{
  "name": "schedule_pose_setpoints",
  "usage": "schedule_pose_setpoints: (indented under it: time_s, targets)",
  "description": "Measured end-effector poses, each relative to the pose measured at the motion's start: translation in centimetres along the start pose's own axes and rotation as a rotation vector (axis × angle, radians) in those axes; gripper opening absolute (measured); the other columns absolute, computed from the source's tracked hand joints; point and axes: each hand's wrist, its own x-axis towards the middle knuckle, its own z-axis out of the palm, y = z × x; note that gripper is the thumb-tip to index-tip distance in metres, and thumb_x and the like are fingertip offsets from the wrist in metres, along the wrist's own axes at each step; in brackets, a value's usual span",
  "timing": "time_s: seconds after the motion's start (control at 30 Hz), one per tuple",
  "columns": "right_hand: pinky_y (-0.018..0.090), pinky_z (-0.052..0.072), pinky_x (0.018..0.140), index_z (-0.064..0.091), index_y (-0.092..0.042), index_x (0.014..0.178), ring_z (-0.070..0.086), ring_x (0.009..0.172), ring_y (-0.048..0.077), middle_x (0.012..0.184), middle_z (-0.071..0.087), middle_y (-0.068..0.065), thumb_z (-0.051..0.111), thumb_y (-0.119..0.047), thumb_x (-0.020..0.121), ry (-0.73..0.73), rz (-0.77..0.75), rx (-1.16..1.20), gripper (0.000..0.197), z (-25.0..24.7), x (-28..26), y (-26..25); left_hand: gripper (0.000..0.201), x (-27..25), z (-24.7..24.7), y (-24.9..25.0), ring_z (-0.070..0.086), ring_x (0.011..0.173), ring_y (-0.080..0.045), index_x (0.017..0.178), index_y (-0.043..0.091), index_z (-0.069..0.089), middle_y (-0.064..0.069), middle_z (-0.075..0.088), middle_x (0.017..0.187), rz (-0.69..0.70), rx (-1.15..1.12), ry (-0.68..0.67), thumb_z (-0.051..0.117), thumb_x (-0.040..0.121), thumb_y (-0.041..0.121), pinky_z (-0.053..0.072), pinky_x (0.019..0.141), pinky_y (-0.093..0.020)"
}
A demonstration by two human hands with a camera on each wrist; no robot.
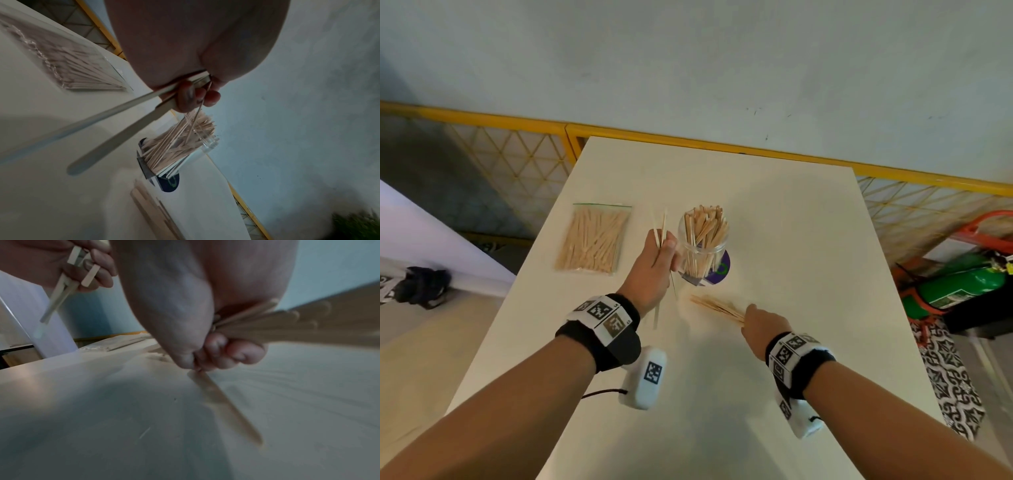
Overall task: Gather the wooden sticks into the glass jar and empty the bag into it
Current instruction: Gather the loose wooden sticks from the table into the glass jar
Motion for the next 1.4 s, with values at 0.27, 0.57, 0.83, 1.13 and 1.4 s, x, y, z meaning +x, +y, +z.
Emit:
schedule_pose_setpoints:
  time_s: [0.27, 0.57, 0.83, 1.13, 1.4]
  targets:
    - [0.027, 0.036, 0.061, 0.034, -0.011, 0.090, 0.042, 0.063, 0.017, 0.075, 0.047, 0.001, 0.040, -0.016, 0.096, -0.080, -0.193, 0.508, 0.011, -2.7, -1.7, 0.4, 0.018, 1.1, -1.0, 0.7, 0.037, 0.048, -0.001, 0.096, 0.024, 0.044, 0.004, 0.043, 0.068, -0.014, -0.059, 0.028, 0.029, 0.105, 0.027, 0.030, 0.054, -0.024]
    - [0.025, 0.036, 0.050, 0.045, -0.021, 0.108, 0.037, 0.058, 0.012, 0.073, 0.043, 0.000, 0.037, -0.016, 0.100, 0.203, -0.289, 1.204, 0.013, -13.4, -1.0, -0.8, 0.014, 4.9, -1.0, 5.6, 0.038, 0.054, -0.003, 0.103, 0.022, 0.043, 0.002, 0.039, 0.071, 0.125, -0.143, 0.044, 0.029, 0.106, 0.024, 0.039, 0.053, -0.017]
    - [0.021, 0.035, 0.048, 0.042, -0.021, 0.076, 0.035, 0.049, 0.008, 0.065, 0.036, -0.005, 0.039, -0.014, 0.100, 0.486, -0.428, 1.735, 0.025, -22.2, 4.2, -4.3, 0.018, 10.0, -0.1, 8.3, 0.035, 0.061, -0.009, 0.094, 0.028, 0.040, 0.002, 0.035, 0.072, 0.235, -0.180, 0.082, 0.029, 0.105, 0.018, 0.037, 0.059, -0.026]
    - [0.018, 0.044, 0.056, 0.048, -0.007, 0.099, 0.045, 0.054, 0.006, 0.067, 0.046, -0.005, 0.041, -0.023, 0.100, 0.637, -0.310, 1.424, 0.017, -13.1, 7.5, -5.9, 0.008, 10.1, 2.7, 2.0, 0.041, 0.061, -0.005, 0.102, 0.016, 0.037, 0.005, 0.042, 0.077, 0.232, 0.013, 0.014, 0.030, 0.105, 0.017, 0.041, 0.059, -0.022]
    - [0.025, 0.037, 0.088, 0.055, -0.017, 0.100, 0.041, 0.097, 0.013, 0.094, 0.050, -0.005, 0.041, -0.035, 0.099, 0.611, -0.220, 1.045, 0.023, -10.5, 7.7, -5.4, 0.030, 9.6, 2.9, -1.0, 0.041, 0.086, -0.012, 0.096, 0.012, 0.048, 0.005, 0.044, 0.089, 0.333, 0.376, 0.069, 0.027, 0.101, 0.033, 0.034, 0.077, -0.007]
